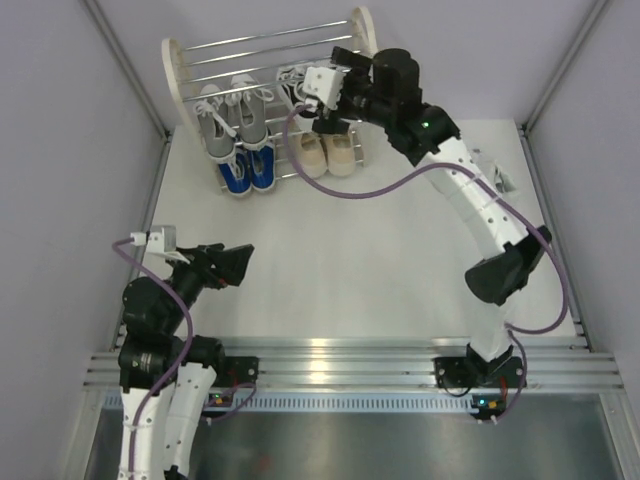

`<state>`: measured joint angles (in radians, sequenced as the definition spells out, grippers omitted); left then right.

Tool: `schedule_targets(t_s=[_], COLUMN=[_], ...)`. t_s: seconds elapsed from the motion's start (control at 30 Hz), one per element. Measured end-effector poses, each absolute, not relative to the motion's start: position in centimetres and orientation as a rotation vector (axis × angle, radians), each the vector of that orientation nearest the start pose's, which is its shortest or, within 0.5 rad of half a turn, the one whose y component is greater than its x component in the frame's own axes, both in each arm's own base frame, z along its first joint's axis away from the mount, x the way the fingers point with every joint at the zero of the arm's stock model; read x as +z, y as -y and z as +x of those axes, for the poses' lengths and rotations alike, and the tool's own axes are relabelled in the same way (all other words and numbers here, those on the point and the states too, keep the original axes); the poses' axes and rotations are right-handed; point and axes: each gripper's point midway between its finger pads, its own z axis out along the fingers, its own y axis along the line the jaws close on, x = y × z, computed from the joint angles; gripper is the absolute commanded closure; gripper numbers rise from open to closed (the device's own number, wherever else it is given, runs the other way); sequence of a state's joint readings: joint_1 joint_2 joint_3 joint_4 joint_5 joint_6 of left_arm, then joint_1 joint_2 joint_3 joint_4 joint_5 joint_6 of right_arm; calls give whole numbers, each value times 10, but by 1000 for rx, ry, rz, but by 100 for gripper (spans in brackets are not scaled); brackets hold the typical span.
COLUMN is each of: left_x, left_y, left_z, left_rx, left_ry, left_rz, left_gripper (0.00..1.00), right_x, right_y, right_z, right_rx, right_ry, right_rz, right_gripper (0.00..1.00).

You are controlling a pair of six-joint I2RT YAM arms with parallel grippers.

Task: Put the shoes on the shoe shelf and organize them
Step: Adjust the shoe at the shoe shelf, then pick up the shoe at the center of the board.

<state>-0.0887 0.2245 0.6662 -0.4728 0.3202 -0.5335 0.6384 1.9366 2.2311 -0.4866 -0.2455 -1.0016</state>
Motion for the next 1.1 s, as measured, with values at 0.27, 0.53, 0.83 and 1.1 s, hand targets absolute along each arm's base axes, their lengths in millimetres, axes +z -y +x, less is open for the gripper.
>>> schedule_targets(t_s=[0.27,0.53,0.83,1.1], left_x=[309,315,320,311], left_y=[86,72,58,57], left_z=[181,188,187,188], left_rx=[-715,-639,-556,-545], left_ry=[-1594,-1602,-1602,-1620], left_rz=[-129,-196,-236,-245], left_gripper=[2,2,2,2], right_x=[436,328,249,196], right_y=[-244,-87,30,100], right_z=[429,464,468,445], right_rx=[133,244,191,52], right_ry=[-1387,-1877,-2134,-2270], right_rz=[-1040,-551,-185,-53], right_gripper=[3,4,15,17])
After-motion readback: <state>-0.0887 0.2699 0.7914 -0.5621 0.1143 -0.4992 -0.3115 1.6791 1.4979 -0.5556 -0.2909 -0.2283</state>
